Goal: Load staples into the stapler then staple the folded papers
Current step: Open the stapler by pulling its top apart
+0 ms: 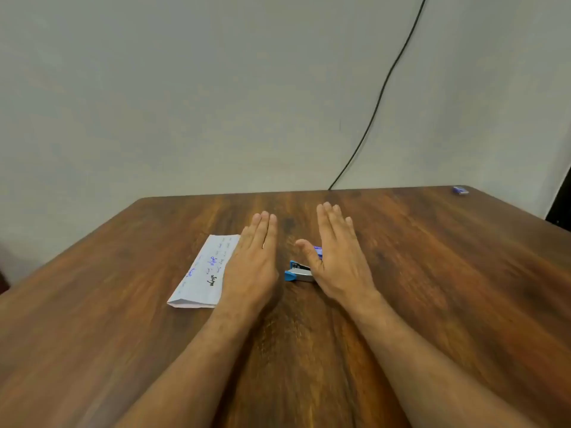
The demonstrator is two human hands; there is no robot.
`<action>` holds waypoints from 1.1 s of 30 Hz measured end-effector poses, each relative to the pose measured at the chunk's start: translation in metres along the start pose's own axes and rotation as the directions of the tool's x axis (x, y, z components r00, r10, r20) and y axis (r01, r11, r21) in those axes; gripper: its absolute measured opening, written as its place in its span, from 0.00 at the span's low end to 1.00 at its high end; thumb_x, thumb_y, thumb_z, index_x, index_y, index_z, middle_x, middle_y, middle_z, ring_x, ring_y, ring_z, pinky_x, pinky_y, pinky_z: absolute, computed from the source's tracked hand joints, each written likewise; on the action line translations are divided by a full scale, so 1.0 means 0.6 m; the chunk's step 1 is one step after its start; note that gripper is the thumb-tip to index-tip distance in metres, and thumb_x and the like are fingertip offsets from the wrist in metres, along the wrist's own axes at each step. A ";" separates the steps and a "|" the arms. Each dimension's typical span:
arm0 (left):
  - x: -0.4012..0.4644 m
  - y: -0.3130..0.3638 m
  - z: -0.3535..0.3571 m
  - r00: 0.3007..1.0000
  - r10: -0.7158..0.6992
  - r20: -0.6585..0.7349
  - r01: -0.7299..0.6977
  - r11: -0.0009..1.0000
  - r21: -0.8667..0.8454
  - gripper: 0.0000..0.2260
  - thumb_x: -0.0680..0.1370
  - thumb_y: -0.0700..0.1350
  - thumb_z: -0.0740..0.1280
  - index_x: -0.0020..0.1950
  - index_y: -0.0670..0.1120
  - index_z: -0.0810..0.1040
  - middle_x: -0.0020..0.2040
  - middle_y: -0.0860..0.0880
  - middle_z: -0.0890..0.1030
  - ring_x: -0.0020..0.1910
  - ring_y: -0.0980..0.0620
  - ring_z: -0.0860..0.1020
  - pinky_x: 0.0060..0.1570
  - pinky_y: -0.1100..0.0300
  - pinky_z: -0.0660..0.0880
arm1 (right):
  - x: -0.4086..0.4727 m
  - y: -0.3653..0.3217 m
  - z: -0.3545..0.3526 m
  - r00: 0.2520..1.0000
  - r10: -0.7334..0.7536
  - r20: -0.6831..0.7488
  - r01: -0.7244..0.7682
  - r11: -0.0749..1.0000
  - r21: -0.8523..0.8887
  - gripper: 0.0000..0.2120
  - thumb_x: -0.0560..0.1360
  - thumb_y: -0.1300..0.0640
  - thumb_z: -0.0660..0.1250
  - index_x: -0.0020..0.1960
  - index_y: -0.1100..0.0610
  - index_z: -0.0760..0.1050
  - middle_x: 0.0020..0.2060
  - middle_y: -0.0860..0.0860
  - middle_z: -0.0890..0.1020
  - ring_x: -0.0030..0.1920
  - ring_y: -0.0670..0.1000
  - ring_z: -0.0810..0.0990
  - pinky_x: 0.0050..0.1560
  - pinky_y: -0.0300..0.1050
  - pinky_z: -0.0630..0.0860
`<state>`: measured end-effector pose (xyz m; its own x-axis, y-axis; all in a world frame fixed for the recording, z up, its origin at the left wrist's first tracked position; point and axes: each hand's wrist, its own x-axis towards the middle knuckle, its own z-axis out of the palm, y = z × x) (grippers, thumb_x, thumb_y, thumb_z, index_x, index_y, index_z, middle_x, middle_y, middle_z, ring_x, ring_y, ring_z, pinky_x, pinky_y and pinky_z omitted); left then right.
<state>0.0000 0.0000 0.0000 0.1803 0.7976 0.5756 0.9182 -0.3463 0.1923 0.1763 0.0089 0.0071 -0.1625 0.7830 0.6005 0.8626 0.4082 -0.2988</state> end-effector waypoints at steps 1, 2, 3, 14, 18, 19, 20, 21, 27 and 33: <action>0.001 0.000 0.006 1.000 -0.013 -0.007 0.013 1.000 0.012 0.36 0.79 0.35 0.59 0.83 0.44 0.45 0.84 0.47 0.45 0.81 0.54 0.39 0.79 0.58 0.40 | -0.004 0.001 0.004 1.000 0.003 0.017 -0.003 1.000 0.010 0.43 0.78 0.30 0.41 0.82 0.58 0.46 0.83 0.53 0.50 0.82 0.50 0.43 0.78 0.43 0.35; 0.002 -0.002 0.008 1.000 -0.021 -0.019 0.021 1.000 -0.011 0.36 0.79 0.35 0.58 0.83 0.44 0.45 0.84 0.46 0.46 0.81 0.54 0.40 0.79 0.57 0.42 | -0.006 0.002 0.005 1.000 -0.008 0.030 0.008 1.000 0.007 0.42 0.78 0.30 0.41 0.83 0.57 0.46 0.83 0.53 0.50 0.82 0.49 0.42 0.78 0.43 0.35; 0.001 -0.003 0.013 0.999 -0.038 -0.007 0.038 0.999 -0.005 0.35 0.79 0.35 0.58 0.83 0.44 0.46 0.84 0.46 0.46 0.81 0.53 0.41 0.80 0.57 0.44 | -0.008 0.003 0.010 0.999 -0.009 0.037 0.009 1.000 0.007 0.42 0.79 0.30 0.41 0.83 0.57 0.46 0.83 0.53 0.50 0.82 0.48 0.42 0.78 0.43 0.36; -0.003 -0.005 0.036 0.999 0.018 0.030 -0.018 1.000 0.010 0.29 0.81 0.34 0.54 0.82 0.43 0.53 0.83 0.46 0.55 0.82 0.50 0.50 0.77 0.60 0.45 | -0.027 0.008 0.022 0.999 -0.013 -0.043 0.018 0.991 0.135 0.17 0.81 0.58 0.62 0.68 0.60 0.78 0.61 0.55 0.83 0.65 0.56 0.75 0.68 0.53 0.71; -0.004 -0.004 0.035 0.999 0.012 0.037 -0.011 0.999 -0.032 0.27 0.82 0.36 0.55 0.82 0.45 0.57 0.82 0.47 0.59 0.82 0.52 0.54 0.76 0.59 0.53 | -0.028 0.002 0.016 0.997 -0.033 0.069 0.029 0.998 0.064 0.17 0.74 0.54 0.66 0.61 0.53 0.82 0.52 0.49 0.84 0.57 0.52 0.75 0.60 0.51 0.75; -0.004 -0.005 0.037 0.999 0.008 0.038 -0.006 0.999 -0.040 0.27 0.82 0.36 0.55 0.82 0.46 0.58 0.82 0.48 0.60 0.81 0.52 0.54 0.76 0.59 0.54 | -0.028 0.000 0.016 0.994 -0.047 0.095 0.042 0.998 0.054 0.18 0.73 0.52 0.67 0.61 0.51 0.82 0.52 0.48 0.84 0.56 0.51 0.74 0.59 0.51 0.75; -0.003 -0.006 0.038 0.999 0.008 0.036 -0.006 0.999 -0.045 0.27 0.82 0.36 0.55 0.82 0.47 0.58 0.82 0.48 0.60 0.81 0.53 0.54 0.76 0.59 0.54 | -0.027 -0.001 0.016 0.992 -0.054 0.116 0.048 0.998 0.049 0.19 0.71 0.52 0.67 0.61 0.50 0.82 0.52 0.47 0.83 0.56 0.51 0.74 0.59 0.51 0.74; -0.002 -0.006 0.039 0.999 0.010 0.038 -0.008 0.999 -0.047 0.27 0.82 0.36 0.55 0.81 0.47 0.59 0.82 0.49 0.61 0.81 0.53 0.55 0.76 0.59 0.53 | -0.028 -0.001 0.017 0.990 -0.053 0.132 0.047 0.998 0.050 0.19 0.71 0.51 0.67 0.61 0.48 0.81 0.52 0.46 0.83 0.56 0.51 0.74 0.58 0.51 0.74; 0.004 -0.006 0.041 0.999 -0.010 0.051 0.014 0.997 -0.082 0.28 0.78 0.33 0.61 0.77 0.50 0.68 0.78 0.50 0.70 0.77 0.52 0.65 0.70 0.54 0.67 | -0.012 0.014 0.033 0.972 -0.009 0.235 -0.023 0.991 0.130 0.21 0.72 0.54 0.72 0.64 0.46 0.78 0.55 0.44 0.84 0.55 0.47 0.77 0.57 0.45 0.74; 0.002 -0.004 0.035 0.996 -0.037 0.077 0.048 0.989 -0.139 0.22 0.78 0.39 0.64 0.71 0.53 0.75 0.67 0.48 0.80 0.67 0.49 0.76 0.63 0.53 0.73 | -0.009 0.029 0.040 0.974 0.078 0.211 -0.144 0.936 0.320 0.15 0.75 0.58 0.72 0.57 0.42 0.79 0.43 0.33 0.78 0.43 0.36 0.77 0.41 0.26 0.66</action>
<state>0.0055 0.0126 -0.0165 0.1727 0.8456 0.5051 0.8679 -0.3731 0.3279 0.1810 0.0232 -0.0190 -0.1920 0.8938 0.4053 0.6778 0.4194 -0.6038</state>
